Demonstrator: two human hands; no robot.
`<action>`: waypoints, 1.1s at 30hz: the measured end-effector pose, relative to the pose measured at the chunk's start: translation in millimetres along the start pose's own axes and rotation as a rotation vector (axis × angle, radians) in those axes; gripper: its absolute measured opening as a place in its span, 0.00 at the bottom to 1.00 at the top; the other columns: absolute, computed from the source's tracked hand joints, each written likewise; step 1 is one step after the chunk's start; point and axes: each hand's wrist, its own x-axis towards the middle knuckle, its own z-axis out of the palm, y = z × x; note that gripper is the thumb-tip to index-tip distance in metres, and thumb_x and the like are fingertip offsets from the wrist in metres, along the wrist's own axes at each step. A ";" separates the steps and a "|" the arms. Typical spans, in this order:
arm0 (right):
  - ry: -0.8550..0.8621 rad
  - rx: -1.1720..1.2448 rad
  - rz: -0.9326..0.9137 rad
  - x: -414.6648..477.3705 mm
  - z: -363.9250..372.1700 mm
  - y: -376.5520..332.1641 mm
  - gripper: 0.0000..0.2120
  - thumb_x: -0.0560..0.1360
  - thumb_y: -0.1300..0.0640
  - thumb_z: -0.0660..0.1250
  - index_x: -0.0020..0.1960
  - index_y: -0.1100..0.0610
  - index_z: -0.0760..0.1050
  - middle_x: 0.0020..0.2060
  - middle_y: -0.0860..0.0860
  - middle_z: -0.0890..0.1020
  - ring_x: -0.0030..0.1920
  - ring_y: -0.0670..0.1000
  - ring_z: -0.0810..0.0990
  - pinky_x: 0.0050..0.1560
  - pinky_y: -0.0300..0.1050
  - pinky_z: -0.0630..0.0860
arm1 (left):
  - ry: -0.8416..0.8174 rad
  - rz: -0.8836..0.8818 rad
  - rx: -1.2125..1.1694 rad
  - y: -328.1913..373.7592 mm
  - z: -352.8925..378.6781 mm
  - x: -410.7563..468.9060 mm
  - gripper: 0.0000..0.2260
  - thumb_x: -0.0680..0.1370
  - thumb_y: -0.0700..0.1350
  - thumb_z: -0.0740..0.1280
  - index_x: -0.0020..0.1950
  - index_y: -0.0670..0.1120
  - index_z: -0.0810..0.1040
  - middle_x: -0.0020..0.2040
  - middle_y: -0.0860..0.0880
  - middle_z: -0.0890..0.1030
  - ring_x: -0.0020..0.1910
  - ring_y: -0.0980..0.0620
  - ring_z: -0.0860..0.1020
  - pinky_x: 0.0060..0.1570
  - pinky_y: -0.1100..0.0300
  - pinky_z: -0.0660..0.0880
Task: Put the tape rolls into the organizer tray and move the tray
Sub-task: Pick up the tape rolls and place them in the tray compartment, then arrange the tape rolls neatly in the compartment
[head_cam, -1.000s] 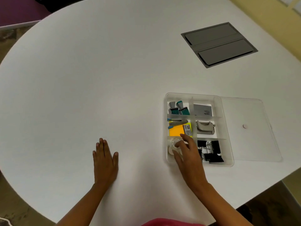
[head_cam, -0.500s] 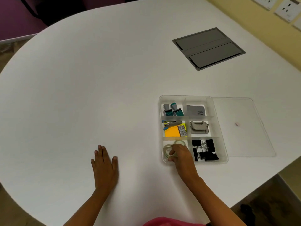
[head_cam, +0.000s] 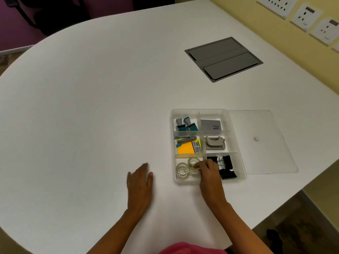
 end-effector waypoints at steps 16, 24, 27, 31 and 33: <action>-0.250 -0.550 0.014 9.4 -4.6 1.1 0.12 0.53 0.60 0.84 0.32 0.53 0.83 0.37 0.54 0.80 0.39 0.57 0.80 0.35 0.48 0.76 | -0.246 -0.204 -0.319 63.1 22.5 28.0 0.09 0.75 0.45 0.70 0.47 0.39 0.81 0.44 0.41 0.84 0.43 0.44 0.82 0.48 0.57 0.76; -0.236 -0.658 -0.004 10.1 -4.5 1.2 0.10 0.55 0.59 0.82 0.29 0.53 0.82 0.37 0.52 0.80 0.40 0.54 0.79 0.36 0.46 0.75 | -0.257 -0.240 -0.333 59.6 22.3 29.2 0.08 0.74 0.46 0.71 0.44 0.40 0.82 0.38 0.46 0.82 0.39 0.49 0.80 0.46 0.54 0.78; -0.242 -0.683 0.023 7.0 -5.9 2.7 0.08 0.57 0.61 0.81 0.29 0.54 0.81 0.38 0.53 0.80 0.41 0.55 0.79 0.38 0.47 0.75 | -0.260 -0.234 -0.323 57.4 20.2 30.6 0.08 0.73 0.47 0.72 0.42 0.42 0.83 0.35 0.48 0.81 0.34 0.55 0.78 0.43 0.58 0.77; -0.263 -0.644 0.044 4.9 -7.0 6.6 0.05 0.66 0.64 0.73 0.36 0.56 0.83 0.45 0.56 0.79 0.48 0.58 0.78 0.45 0.50 0.74 | -0.255 -0.232 -0.316 57.0 19.7 31.6 0.08 0.73 0.47 0.72 0.41 0.42 0.83 0.34 0.49 0.81 0.31 0.60 0.76 0.38 0.64 0.73; -0.280 -0.600 0.045 5.8 -5.7 7.5 0.05 0.69 0.65 0.71 0.40 0.57 0.83 0.48 0.57 0.78 0.51 0.60 0.76 0.49 0.52 0.73 | -0.252 -0.233 -0.318 57.1 20.3 31.0 0.08 0.73 0.47 0.72 0.40 0.43 0.83 0.34 0.49 0.81 0.31 0.60 0.76 0.37 0.65 0.73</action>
